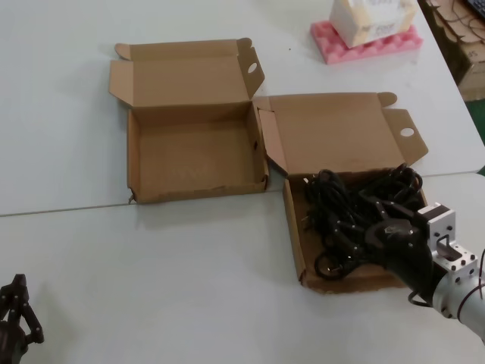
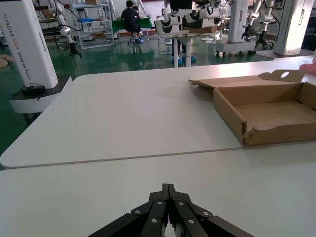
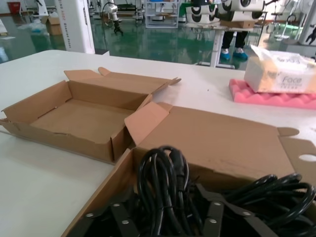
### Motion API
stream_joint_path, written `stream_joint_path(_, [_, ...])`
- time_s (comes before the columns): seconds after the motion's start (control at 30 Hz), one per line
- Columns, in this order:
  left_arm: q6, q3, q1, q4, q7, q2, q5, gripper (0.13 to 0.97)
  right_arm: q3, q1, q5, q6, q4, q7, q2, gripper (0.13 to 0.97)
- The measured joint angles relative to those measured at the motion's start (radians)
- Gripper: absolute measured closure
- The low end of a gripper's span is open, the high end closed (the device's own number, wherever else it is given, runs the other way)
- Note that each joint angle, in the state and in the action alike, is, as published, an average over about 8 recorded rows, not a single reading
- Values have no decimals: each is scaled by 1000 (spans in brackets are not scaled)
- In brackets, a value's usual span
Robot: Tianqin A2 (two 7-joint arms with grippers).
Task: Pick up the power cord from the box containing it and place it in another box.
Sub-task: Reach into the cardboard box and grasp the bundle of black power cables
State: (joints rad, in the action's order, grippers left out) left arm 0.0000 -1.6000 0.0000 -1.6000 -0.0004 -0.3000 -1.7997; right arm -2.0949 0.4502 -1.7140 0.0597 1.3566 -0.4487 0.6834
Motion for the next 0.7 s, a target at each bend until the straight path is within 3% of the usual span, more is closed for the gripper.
stream_joint_path(0.27, [0,0,0,0,0,0,0,928,32,-17,58,7,19,0,-8,679])
stream_joint_path(0.57, [0,0,0,0,0,0,0,934,86,-31,106,40,23,0,-29,827])
stream_joint_path(0.7, [0,0,0,0,0,0,0,934,114,-42,127,53,38,0,-32,844])
